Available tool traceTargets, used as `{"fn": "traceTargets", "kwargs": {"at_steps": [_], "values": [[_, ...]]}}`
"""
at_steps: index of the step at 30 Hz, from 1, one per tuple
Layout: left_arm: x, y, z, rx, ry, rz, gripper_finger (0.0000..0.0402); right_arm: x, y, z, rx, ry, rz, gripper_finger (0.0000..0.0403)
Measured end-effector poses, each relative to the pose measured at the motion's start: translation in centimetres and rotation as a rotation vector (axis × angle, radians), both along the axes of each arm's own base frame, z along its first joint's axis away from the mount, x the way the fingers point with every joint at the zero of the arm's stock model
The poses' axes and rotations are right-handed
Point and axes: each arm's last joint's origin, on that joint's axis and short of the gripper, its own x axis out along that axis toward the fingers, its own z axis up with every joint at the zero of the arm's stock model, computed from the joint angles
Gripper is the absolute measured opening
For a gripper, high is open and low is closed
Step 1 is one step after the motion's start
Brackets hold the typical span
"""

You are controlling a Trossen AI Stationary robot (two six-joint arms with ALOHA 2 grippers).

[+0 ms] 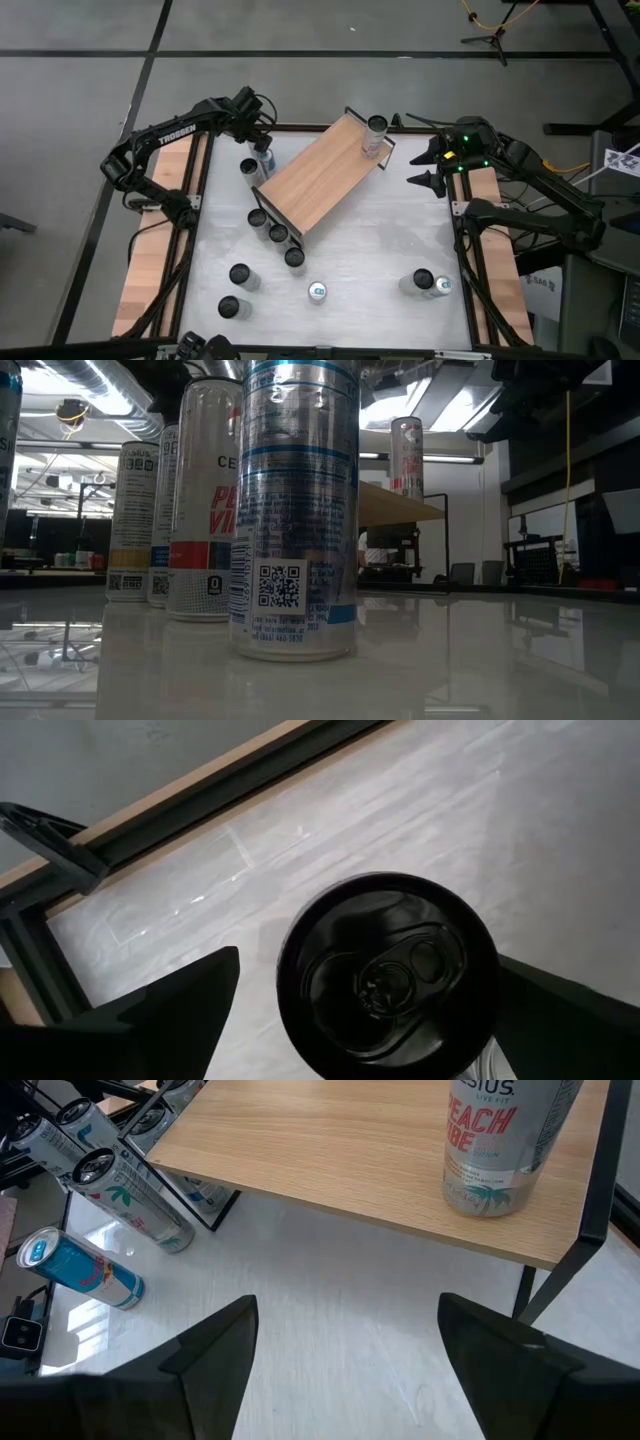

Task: Place canned beverage on shelf
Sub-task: Put the white-pink soda can on the shelf aligned with the other white-pink soda can

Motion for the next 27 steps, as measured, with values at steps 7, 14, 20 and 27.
{"fn": "traceTargets", "kwargs": {"at_steps": [7,14,20,27], "values": [[0.0,0.0,0.0,0.0,0.0,0.001,0.0331,0.0,0.0,0.0,0.0,0.0,0.0,0.0305],[0.0,0.0,0.0,-0.003,-0.01,0.021,0.0257,0.0,0.0,0.0,0.0,0.0,0.0,0.0305],[0.0,0.0,0.1,0.002,-0.012,0.021,0.023,0.0,0.0,0.0,0.0,0.0,0.0,0.0305],[0.5,0.5,2.1,0.056,-0.062,0.022,0.0238,0.0,0.0,0.0,0.0,0.0,0.0,0.0305]]}}
